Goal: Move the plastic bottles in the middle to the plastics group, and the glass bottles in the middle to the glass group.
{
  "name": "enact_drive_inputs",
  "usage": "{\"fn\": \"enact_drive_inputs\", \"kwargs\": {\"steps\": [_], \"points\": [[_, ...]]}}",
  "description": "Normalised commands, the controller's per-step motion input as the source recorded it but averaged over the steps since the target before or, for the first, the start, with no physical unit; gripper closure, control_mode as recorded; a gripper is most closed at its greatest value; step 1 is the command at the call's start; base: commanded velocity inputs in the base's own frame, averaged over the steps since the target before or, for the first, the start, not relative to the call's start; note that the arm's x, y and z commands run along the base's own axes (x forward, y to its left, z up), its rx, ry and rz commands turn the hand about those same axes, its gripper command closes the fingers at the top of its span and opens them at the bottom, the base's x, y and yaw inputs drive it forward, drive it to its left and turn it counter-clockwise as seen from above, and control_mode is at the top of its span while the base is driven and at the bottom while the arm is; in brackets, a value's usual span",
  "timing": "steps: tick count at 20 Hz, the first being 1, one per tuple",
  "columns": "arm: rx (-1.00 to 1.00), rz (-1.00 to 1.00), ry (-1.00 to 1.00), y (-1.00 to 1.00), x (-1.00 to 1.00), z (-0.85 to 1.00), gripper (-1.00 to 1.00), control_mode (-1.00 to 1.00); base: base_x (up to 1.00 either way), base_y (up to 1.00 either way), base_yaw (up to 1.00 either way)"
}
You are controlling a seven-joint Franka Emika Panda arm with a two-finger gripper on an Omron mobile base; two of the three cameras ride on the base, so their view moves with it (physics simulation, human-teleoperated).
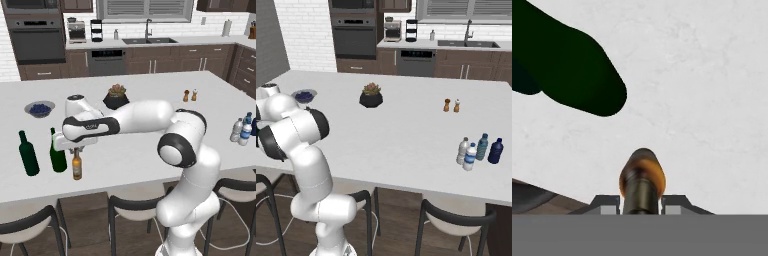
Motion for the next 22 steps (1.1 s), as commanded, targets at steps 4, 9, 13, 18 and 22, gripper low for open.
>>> {"fn": "enact_drive_inputs", "kwargs": {"steps": [4, 9, 13, 18, 22], "points": [[0.00, 0.00, 0.00, 0.02, 0.00, -0.24, 1.00, -1.00, 0.00, 0.00, 0.00], [0.00, 0.00, -0.01, 0.01, 0.00, -0.26, 1.00, -1.00, 0.00, 0.00, 0.00], [0.00, 0.00, 0.00, -0.01, -0.01, -0.22, -1.00, -1.00, 0.00, 0.00, 0.00], [0.00, 0.00, -0.05, -0.08, -0.07, -0.13, -1.00, -1.00, 0.00, 0.00, 0.00], [0.00, 0.00, -0.06, -0.11, -0.07, -0.04, -1.00, -1.00, 0.00, 0.00, 0.00]]}}
